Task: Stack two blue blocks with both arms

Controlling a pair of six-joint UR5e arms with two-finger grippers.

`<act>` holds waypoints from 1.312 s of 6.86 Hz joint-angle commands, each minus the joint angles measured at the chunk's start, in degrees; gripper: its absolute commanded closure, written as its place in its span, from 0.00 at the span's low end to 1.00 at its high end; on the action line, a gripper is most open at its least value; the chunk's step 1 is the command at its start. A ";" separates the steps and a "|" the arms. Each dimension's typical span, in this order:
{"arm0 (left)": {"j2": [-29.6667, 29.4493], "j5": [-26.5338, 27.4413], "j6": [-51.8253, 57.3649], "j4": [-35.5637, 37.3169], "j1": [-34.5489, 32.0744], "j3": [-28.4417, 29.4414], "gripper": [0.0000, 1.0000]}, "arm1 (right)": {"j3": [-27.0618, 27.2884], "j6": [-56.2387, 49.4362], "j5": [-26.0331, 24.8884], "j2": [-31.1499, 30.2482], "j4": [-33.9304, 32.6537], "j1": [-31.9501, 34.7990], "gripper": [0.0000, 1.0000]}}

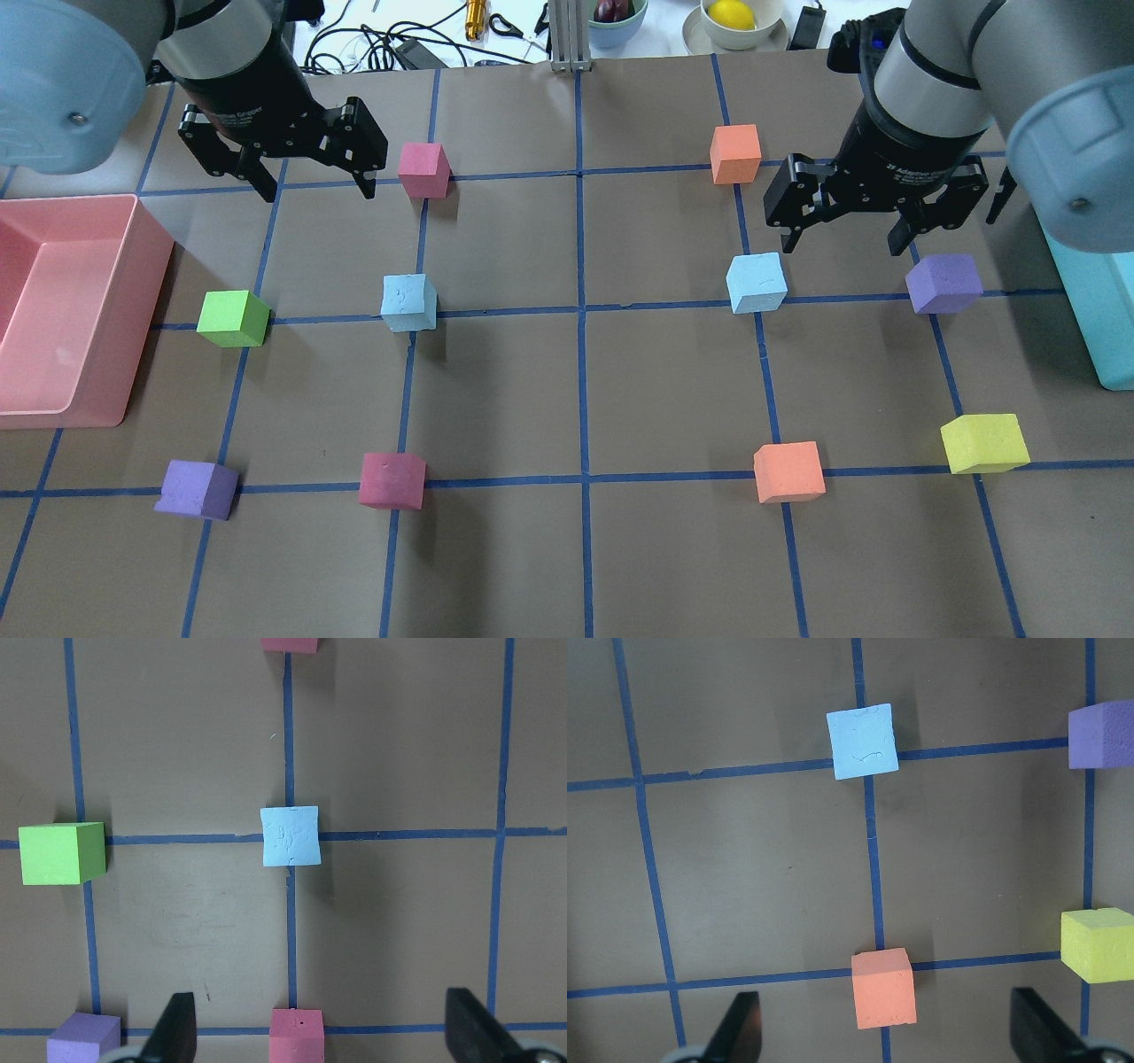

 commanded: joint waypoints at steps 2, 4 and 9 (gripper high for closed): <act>0.00 -0.01 -0.03 0.00 0.00 -0.17 0.00 | 0.09 0.01 0.00 0.00 -0.02 0.00 0.00; 0.09 0.07 0.06 0.09 0.09 -0.09 0.00 | 0.09 -0.07 0.00 0.00 -0.10 0.00 0.00; -2.09 0.08 0.07 0.52 0.44 -2.27 0.00 | 0.44 -0.07 -0.79 0.44 0.24 0.00 0.00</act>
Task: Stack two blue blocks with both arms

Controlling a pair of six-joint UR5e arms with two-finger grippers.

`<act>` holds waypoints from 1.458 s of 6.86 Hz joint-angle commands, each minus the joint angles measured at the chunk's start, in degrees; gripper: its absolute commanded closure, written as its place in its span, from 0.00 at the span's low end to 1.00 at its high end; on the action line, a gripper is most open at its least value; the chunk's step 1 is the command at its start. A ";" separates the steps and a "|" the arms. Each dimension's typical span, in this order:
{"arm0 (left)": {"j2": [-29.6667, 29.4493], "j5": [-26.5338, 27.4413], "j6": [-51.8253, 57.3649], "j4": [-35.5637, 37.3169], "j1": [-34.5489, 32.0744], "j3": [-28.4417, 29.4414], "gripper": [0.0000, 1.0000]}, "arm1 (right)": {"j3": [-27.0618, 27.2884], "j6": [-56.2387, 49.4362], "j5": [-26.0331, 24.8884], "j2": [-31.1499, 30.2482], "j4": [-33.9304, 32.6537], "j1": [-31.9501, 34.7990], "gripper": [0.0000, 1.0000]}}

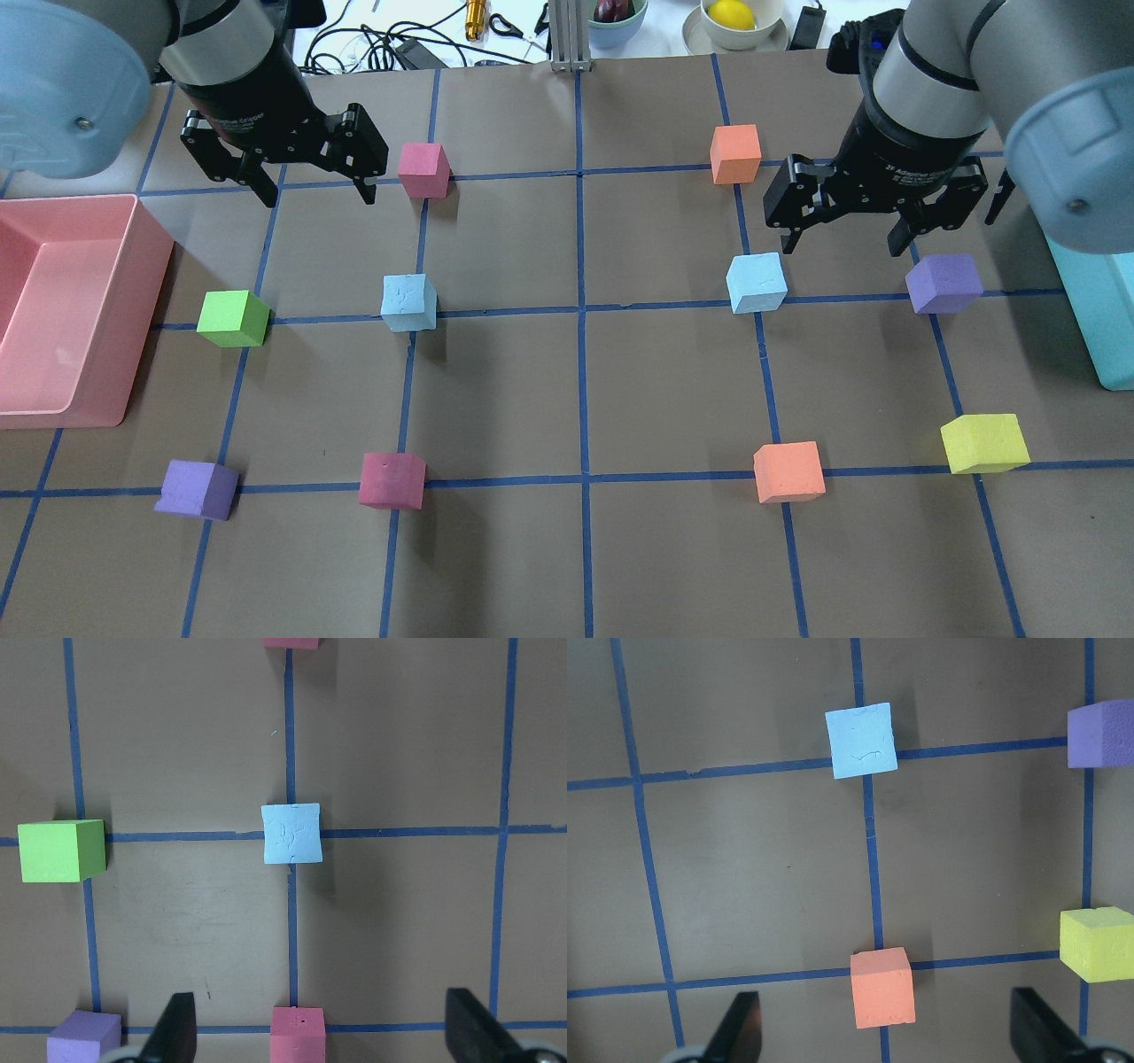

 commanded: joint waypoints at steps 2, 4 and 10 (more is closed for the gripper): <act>-4.97 -0.15 -0.40 13.25 0.25 -9.29 0.00 | 0.17 0.23 -0.22 7.37 -0.93 -1.04 0.00; -8.75 0.11 0.20 29.58 0.16 -20.63 0.00 | 0.17 -0.55 0.05 17.56 -17.20 -1.04 0.00; -18.08 0.73 0.38 41.01 0.25 -22.52 0.00 | 0.26 -4.68 0.22 29.11 -23.61 -0.60 0.00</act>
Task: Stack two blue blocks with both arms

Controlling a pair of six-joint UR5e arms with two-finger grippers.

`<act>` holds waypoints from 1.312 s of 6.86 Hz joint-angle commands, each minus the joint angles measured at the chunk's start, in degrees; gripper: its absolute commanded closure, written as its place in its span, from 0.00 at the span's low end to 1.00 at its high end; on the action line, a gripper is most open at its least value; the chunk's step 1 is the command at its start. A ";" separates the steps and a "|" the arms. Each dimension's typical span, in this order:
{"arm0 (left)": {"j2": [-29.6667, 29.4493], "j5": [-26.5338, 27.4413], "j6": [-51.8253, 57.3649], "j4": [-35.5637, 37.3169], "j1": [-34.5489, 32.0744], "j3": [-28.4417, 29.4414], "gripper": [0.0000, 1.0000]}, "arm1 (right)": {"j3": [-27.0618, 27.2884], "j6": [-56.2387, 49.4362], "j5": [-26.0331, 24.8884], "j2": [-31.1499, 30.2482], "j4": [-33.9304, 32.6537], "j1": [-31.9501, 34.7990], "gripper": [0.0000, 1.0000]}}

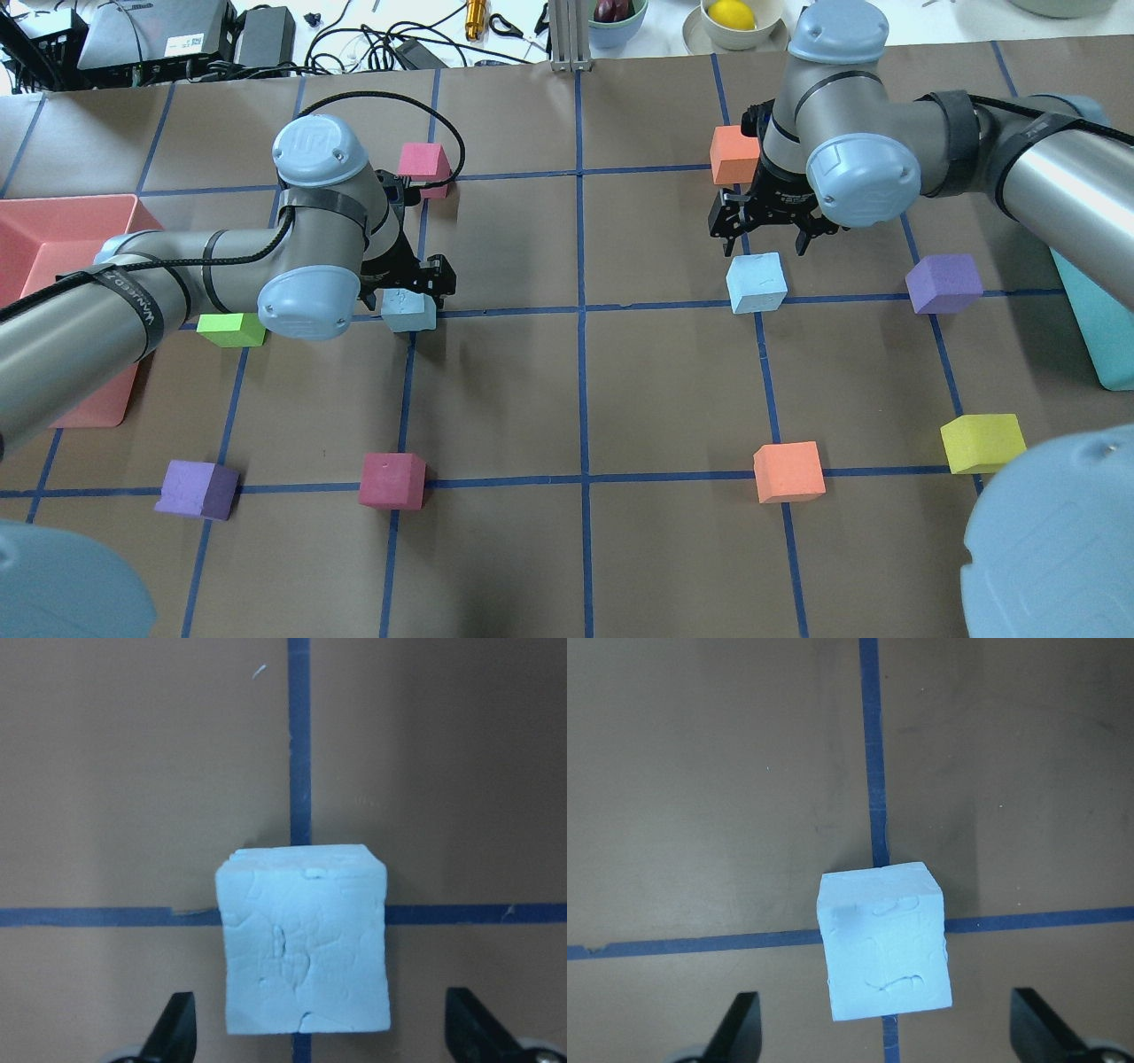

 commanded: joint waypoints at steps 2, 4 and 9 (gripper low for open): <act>-2.43 0.14 -0.43 1.95 0.09 0.23 0.09 | 0.13 -3.46 -0.53 2.57 -1.00 -0.12 0.00; -3.22 -0.39 -0.52 1.34 0.18 1.72 0.61 | 1.78 -4.18 -0.62 4.06 -4.49 -0.12 0.00; -1.47 0.22 0.97 1.08 0.35 1.81 1.00 | 7.16 -5.07 -0.01 2.06 -12.61 -0.30 1.00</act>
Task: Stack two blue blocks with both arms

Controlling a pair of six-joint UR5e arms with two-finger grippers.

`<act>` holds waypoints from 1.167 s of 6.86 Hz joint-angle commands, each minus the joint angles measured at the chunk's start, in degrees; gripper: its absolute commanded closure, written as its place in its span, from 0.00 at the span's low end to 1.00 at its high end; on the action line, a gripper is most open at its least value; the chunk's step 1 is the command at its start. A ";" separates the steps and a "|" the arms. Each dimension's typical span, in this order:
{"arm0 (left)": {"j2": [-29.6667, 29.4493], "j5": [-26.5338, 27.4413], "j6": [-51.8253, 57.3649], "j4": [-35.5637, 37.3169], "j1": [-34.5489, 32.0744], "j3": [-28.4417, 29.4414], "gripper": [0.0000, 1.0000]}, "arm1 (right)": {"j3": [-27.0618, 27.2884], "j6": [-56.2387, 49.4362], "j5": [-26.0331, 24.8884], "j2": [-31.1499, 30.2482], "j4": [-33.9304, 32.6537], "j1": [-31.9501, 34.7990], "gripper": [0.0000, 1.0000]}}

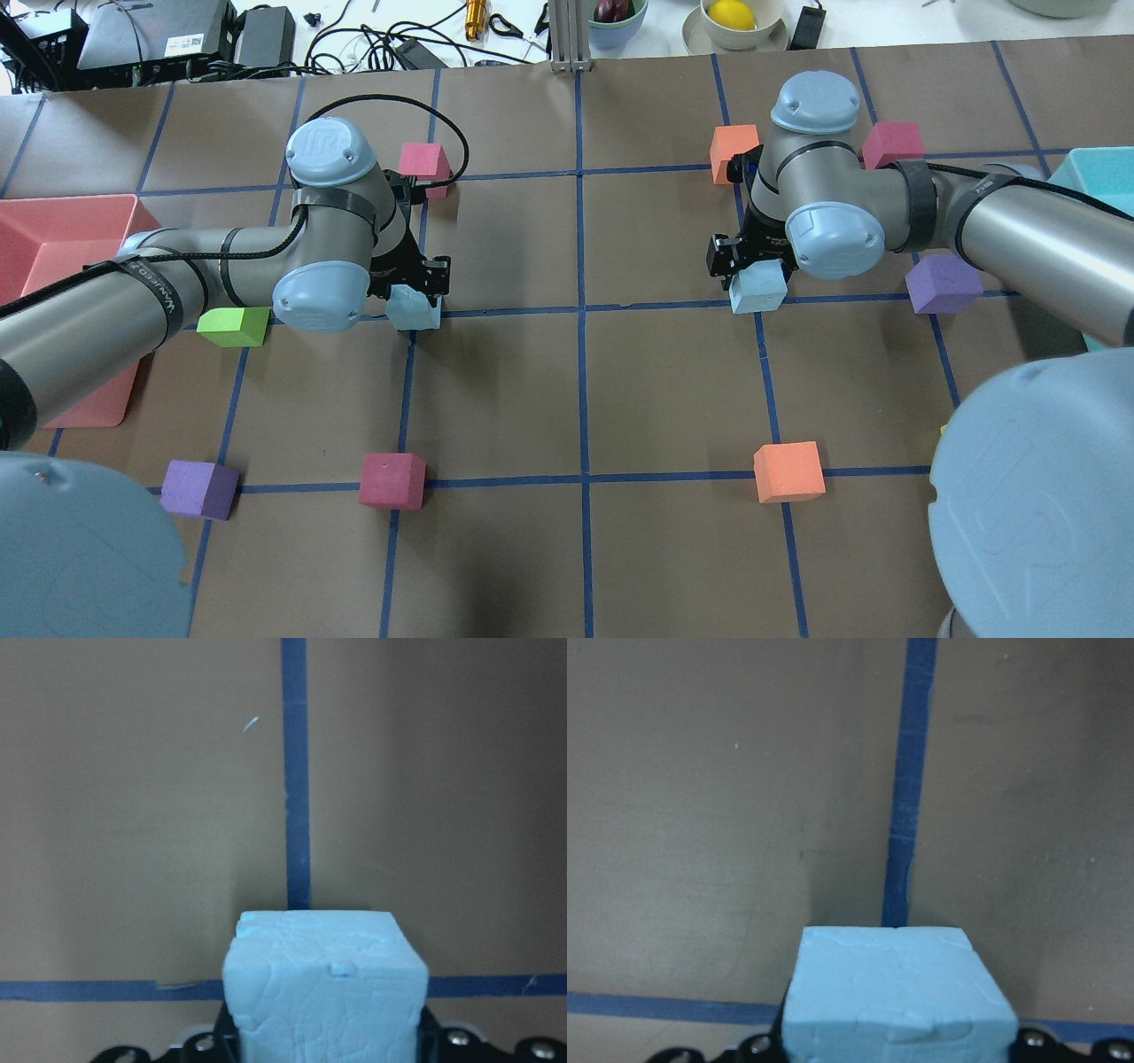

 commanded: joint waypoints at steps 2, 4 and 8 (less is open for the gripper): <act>0.76 0.28 1.85 -0.01 0.15 -0.23 1.00 | 0.04 10.48 5.16 -6.70 5.10 4.40 1.00; 1.03 0.01 1.93 -0.01 0.15 0.20 1.00 | 0.48 22.31 5.18 -8.32 7.15 16.32 1.00; 2.43 -0.07 1.85 -2.73 0.15 0.55 1.00 | 2.50 30.39 5.36 -5.87 6.28 22.78 1.00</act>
